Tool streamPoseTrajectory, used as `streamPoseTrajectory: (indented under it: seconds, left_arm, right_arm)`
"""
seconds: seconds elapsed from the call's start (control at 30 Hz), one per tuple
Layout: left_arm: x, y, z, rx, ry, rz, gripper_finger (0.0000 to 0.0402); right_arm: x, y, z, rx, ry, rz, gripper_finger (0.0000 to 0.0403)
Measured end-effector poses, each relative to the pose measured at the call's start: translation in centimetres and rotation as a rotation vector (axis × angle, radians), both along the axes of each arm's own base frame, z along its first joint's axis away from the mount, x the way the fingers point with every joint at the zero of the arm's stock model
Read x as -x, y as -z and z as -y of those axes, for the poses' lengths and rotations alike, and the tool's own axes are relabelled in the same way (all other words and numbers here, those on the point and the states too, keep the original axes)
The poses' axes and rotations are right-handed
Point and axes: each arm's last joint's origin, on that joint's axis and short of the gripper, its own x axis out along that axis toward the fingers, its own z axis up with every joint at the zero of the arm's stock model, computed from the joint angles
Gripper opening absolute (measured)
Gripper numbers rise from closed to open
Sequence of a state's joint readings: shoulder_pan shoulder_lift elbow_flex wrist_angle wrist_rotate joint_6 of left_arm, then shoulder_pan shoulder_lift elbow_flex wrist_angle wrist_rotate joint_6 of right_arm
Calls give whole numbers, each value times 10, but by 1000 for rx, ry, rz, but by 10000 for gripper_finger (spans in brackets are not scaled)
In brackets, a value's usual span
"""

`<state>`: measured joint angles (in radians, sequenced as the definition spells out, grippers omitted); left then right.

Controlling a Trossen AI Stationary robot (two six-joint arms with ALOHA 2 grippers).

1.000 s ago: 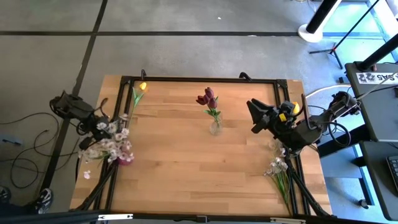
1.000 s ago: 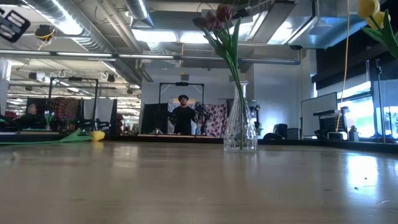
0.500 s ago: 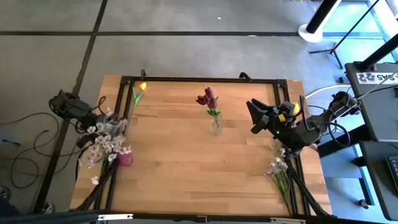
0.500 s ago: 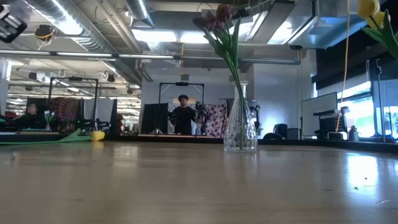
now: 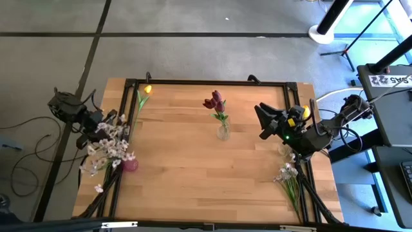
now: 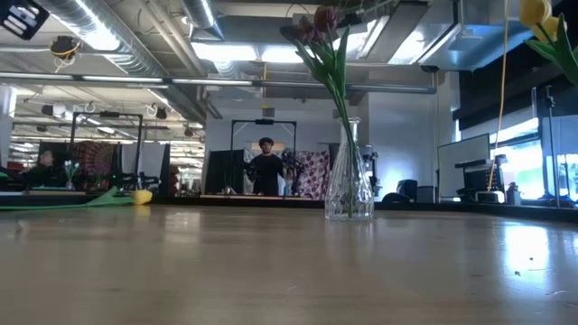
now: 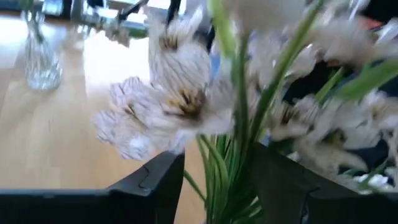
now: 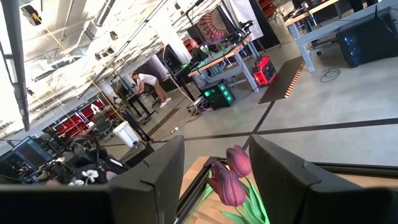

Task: Sort flowers into vase by color
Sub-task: Put the left white flowers into the violet vase

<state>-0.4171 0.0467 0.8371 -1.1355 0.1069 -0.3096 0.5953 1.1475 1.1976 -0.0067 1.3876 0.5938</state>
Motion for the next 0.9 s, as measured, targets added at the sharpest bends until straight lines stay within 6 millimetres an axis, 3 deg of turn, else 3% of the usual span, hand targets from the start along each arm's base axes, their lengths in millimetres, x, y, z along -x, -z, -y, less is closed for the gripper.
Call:
streamPoseTrajectory:
  seconds: [0.27, 0.5, 0.9]
  left_arm:
    - [0, -1, 1, 5, 20, 17, 156]
    - [-4, 4, 3, 35, 22, -21, 18]
    - [-22, 36, 14, 32, 105, -192, 4]
  right_arm:
    - [0, 1, 0, 8, -10, -11, 182]
    - [0, 2, 0, 12, -10, -18, 182]
    - [0, 4, 0, 31, -10, -46, 182]
